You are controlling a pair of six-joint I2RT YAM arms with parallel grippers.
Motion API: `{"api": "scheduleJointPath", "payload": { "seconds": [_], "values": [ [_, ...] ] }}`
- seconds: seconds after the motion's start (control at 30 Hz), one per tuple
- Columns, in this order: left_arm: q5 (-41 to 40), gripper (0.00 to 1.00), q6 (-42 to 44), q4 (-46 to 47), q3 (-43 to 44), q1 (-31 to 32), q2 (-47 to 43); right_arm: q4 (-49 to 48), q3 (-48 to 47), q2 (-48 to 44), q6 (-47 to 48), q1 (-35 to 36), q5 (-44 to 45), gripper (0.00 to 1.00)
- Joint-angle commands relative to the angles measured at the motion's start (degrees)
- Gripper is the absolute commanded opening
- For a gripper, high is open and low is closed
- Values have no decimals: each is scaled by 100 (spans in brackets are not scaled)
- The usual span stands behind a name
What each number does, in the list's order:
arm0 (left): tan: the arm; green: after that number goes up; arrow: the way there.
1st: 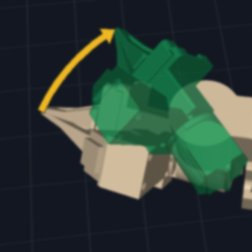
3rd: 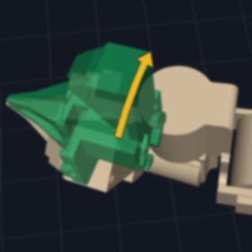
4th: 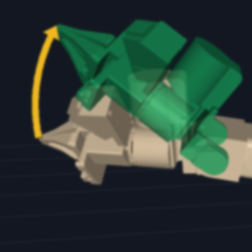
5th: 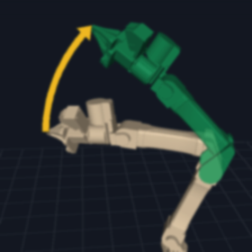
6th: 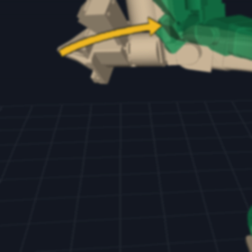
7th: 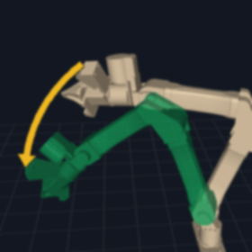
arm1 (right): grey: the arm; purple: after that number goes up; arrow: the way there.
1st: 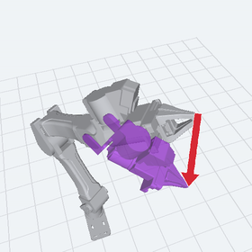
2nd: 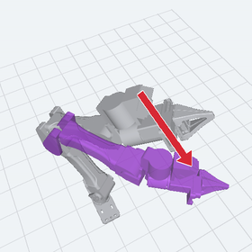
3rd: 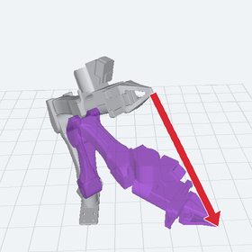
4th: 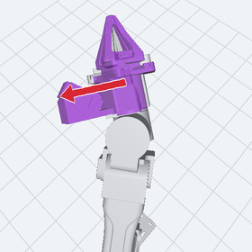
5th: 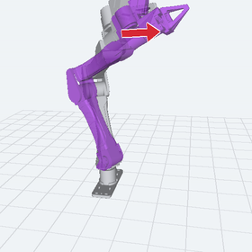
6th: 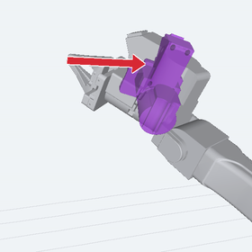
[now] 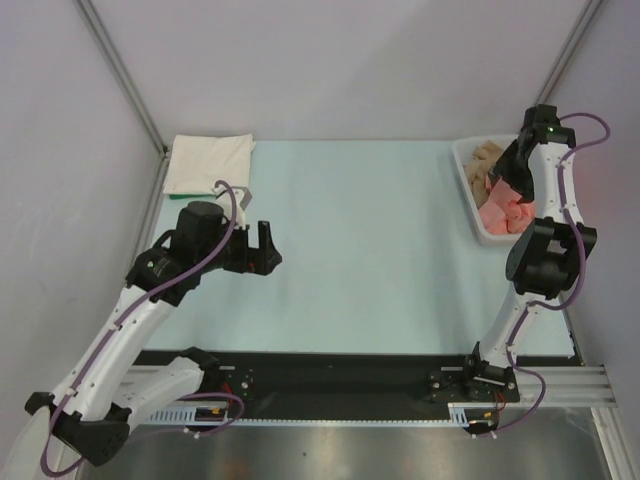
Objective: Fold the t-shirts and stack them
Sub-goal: Grab the tshirt from the pile
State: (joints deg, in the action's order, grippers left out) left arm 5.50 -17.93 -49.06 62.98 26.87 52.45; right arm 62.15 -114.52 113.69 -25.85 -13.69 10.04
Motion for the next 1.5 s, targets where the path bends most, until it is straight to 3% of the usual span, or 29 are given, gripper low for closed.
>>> {"api": "scheduleJointPath", "payload": {
  "seconds": [0.0, 0.1, 0.33, 0.4, 0.43, 0.47, 0.53, 0.57, 0.63, 0.67, 0.77, 0.9, 1.0, 1.07, 1.1, 1.13, 1.17, 1.23, 1.27, 1.3, 1.37, 1.43, 1.47],
  "values": [
    [-207, 100, 325, 54, 109, 239, 125, 578, 96, -215, 133, 156, 33, 77],
    [-198, 100, 387, 124, 232, 327, 178, 580, 533, -496, 115, 139, 42, 76],
    [-137, 100, 396, 107, 399, 415, 249, -193, 1790, -1208, 369, 86, -879, 68],
    [-128, 100, 361, 107, 443, 424, 283, -509, 1828, -1130, 396, 51, -706, 48],
    [-102, 100, 352, 107, 495, 415, 292, -633, 1802, -1069, 466, 16, -827, 43],
    [-41, 100, 308, 116, 522, 424, 310, -773, 1732, -1007, 519, -62, -942, 30],
    [56, 100, 256, 107, 592, 424, 363, -661, 1399, -647, 554, -107, -838, 8],
    [126, 100, 212, 116, 619, 424, 389, -565, 1075, -533, 554, -116, -716, 3],
    [180, 100, 168, 133, 654, 424, 398, -555, 976, -418, 580, -116, -609, 3],
    [223, 100, 124, 133, 671, 424, 389, -581, 906, -392, 598, -116, -687, 14],
    [250, 100, 62, 151, 672, 424, 354, -502, 1054, -531, 598, -64, -759, 60],
    [276, 100, 9, 134, 663, 424, 310, -809, 1555, -673, 677, -2, -741, 66],
    [294, 100, -8, 90, 689, 424, 284, -1133, 1608, -489, 730, -54, -1195, 59],
    [294, 100, -52, 89, 663, 433, 258, -1240, 1468, -218, 686, -63, -1277, 42],
    [303, 100, -61, 89, 654, 424, 266, -1197, 1346, -129, 590, -81, -1146, 29],
    [320, 100, -79, 89, 637, 433, 275, -1083, 831, -58, 476, -81, -1006, 8],
    [320, 100, -105, 81, 636, 424, 275, -821, 539, -23, 406, -63, -674, 0],
    [303, 100, -184, 72, 636, 433, 257, -582, -251, -180, 405, 129, 2, 0],
    [303, 100, -202, 81, 628, 433, 231, -285, -1334, -276, 466, 252, 294, 0],
    [277, 100, -228, 89, 619, 424, 222, -187, -1893, -425, 580, 410, 984, 0],
    [241, 100, -298, 115, 601, 433, 196, -281, -3191, -654, 966, 962, 1569, 0],
    [215, 100, -368, 133, 610, 424, 205, -807, -3314, -1231, 1622, 1350, 1859, 0],
    [232, 100, -386, 133, 636, 415, 213, -1619, -3140, -1496, 1870, 1665, 1991, 0]
  ]
}}
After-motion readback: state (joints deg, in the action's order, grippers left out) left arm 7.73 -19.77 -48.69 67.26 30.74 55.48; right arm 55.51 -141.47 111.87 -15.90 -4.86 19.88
